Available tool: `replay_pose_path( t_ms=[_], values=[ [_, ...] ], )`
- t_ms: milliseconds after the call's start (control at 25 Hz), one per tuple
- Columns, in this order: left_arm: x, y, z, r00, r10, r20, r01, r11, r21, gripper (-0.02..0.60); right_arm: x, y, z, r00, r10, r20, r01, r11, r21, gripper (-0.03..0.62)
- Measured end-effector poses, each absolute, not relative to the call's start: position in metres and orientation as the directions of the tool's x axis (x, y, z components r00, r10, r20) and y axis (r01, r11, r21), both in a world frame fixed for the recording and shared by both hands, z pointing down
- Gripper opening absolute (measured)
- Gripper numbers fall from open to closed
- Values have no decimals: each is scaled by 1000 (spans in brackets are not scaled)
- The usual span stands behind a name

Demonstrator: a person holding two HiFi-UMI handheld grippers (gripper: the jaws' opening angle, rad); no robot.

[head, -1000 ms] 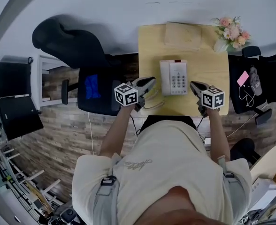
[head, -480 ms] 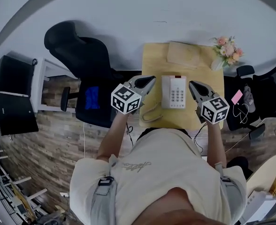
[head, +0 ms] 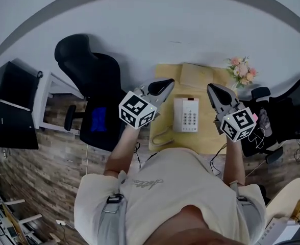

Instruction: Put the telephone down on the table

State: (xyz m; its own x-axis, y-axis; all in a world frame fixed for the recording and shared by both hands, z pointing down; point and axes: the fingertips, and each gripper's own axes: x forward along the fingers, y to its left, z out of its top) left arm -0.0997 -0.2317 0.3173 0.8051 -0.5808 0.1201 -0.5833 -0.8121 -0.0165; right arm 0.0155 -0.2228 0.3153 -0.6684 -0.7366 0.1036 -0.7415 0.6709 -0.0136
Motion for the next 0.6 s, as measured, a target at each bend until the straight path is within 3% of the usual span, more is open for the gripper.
replay_pose_path(
  t_ms=[600],
  values=[
    [-141,-252,243,651,-755,-81,-759,-651,-24,17,24,-234,237,-615,-785,-69,-788,613,60,0]
  ],
)
